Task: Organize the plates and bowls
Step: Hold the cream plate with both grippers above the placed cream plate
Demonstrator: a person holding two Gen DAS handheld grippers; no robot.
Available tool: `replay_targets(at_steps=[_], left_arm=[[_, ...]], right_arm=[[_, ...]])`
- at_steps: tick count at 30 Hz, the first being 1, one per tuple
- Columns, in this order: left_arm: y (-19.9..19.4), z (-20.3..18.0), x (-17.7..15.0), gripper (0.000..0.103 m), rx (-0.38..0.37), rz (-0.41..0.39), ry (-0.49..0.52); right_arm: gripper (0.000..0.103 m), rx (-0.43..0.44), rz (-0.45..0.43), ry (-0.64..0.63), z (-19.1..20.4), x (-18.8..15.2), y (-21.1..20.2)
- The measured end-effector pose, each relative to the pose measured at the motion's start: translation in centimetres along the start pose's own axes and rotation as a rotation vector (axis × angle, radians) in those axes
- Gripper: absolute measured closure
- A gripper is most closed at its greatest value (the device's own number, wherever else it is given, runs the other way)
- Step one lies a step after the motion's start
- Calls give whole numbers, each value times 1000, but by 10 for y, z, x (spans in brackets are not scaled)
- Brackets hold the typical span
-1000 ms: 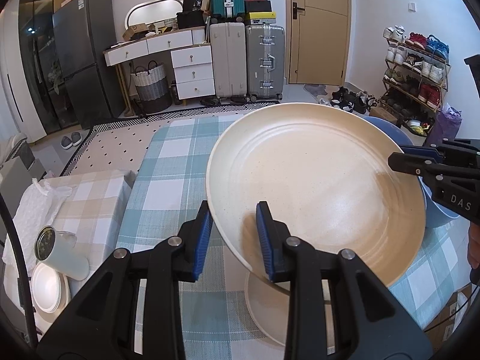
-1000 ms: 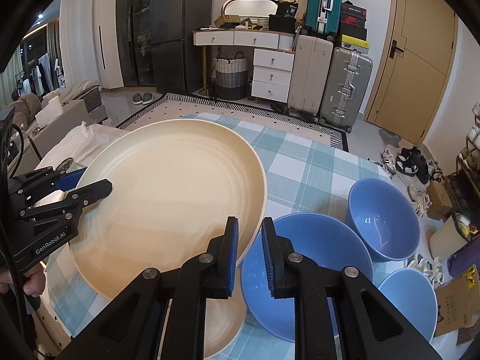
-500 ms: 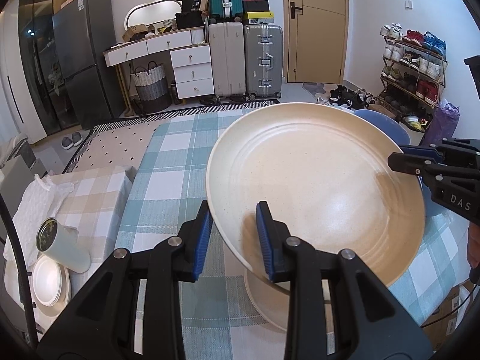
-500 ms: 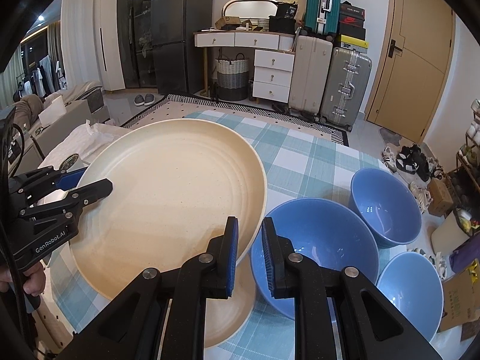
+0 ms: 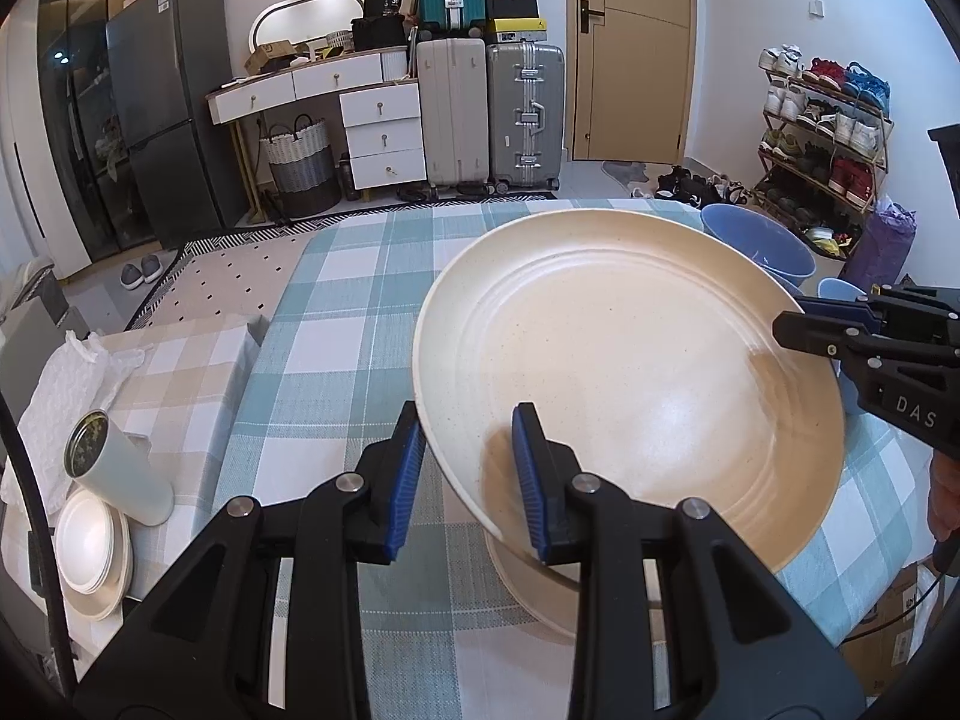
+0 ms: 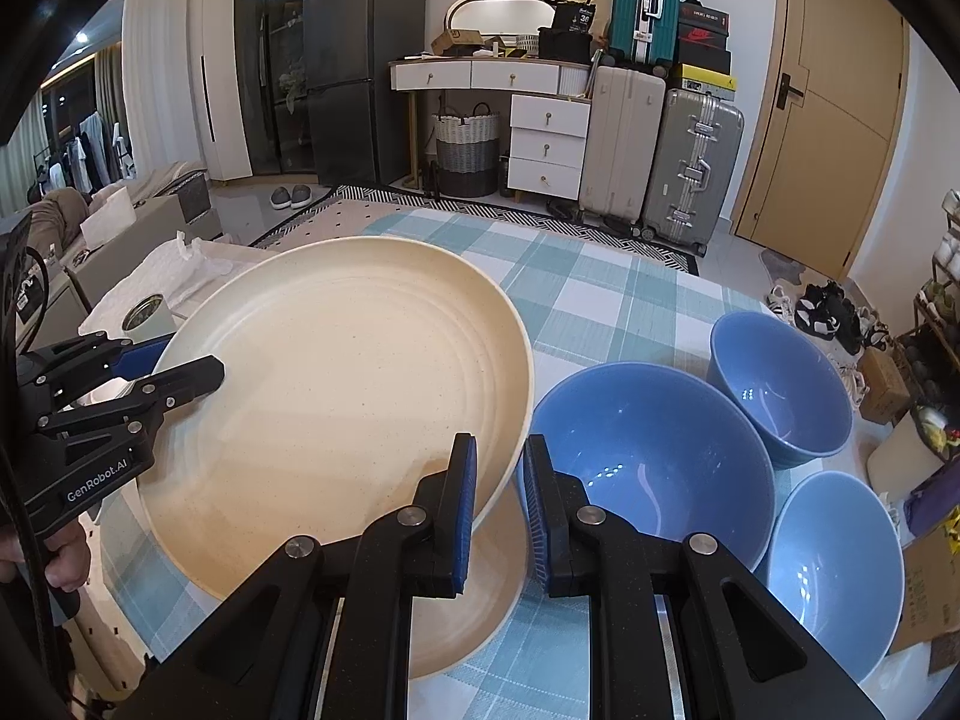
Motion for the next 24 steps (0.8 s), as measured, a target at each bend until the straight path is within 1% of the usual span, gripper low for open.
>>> replay_targets(at_steps=[19,24], left_arm=[[34,3,-27,77,-15,36,-11],[45,3,-34,77,-18,49,-11]], right_arm=[[87,5,24,11,7,-25,24],[87,9,37,13,4,-31,31]])
Point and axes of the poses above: each gripper's, at about its wrist camera, not at the fingertips, and y roughly the way its jaws point, z to its left, x to its top, the point moved 3 cm from there along y, roughly the way its jaws point, and after that the axes turned 15 degrees about z, right-handed, at the moved point
